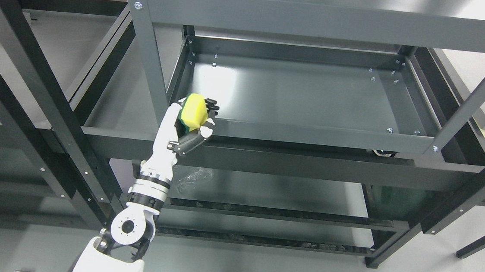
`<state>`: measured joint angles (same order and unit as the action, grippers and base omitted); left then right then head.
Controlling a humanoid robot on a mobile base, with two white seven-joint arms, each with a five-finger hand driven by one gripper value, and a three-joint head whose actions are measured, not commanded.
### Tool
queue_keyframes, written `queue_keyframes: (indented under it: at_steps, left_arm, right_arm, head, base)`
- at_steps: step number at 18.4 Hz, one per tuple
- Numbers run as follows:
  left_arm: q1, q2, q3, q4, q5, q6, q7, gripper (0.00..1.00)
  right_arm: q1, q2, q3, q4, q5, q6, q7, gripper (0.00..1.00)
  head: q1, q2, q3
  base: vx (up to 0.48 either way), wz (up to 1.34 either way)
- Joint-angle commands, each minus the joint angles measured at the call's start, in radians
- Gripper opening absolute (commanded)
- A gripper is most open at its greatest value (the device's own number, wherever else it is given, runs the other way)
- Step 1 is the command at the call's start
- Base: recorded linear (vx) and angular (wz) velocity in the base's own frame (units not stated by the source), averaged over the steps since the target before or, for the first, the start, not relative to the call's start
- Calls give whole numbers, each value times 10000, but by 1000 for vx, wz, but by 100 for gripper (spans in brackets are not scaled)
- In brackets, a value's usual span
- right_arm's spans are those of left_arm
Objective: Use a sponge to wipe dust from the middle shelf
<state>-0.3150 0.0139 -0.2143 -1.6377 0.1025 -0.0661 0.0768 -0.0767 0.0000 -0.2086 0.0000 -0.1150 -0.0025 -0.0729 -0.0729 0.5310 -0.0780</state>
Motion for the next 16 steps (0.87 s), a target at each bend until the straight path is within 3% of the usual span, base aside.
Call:
queue_keyframes:
  at_steps: [1,16]
  left_arm:
    - [403,36,1284,-1187,739,-243,-139,5]
    - [1217,36,1008,-1095,1123,-413,-154,5]
  right_arm:
    - [0,-175,0,-175,0,730,8,100]
    - [0,-175,0,-175,0,730,8,100]
  head:
    - [0,0,0]
    - [0,0,0]
  base:
    - [0,0]
    - [0,0]
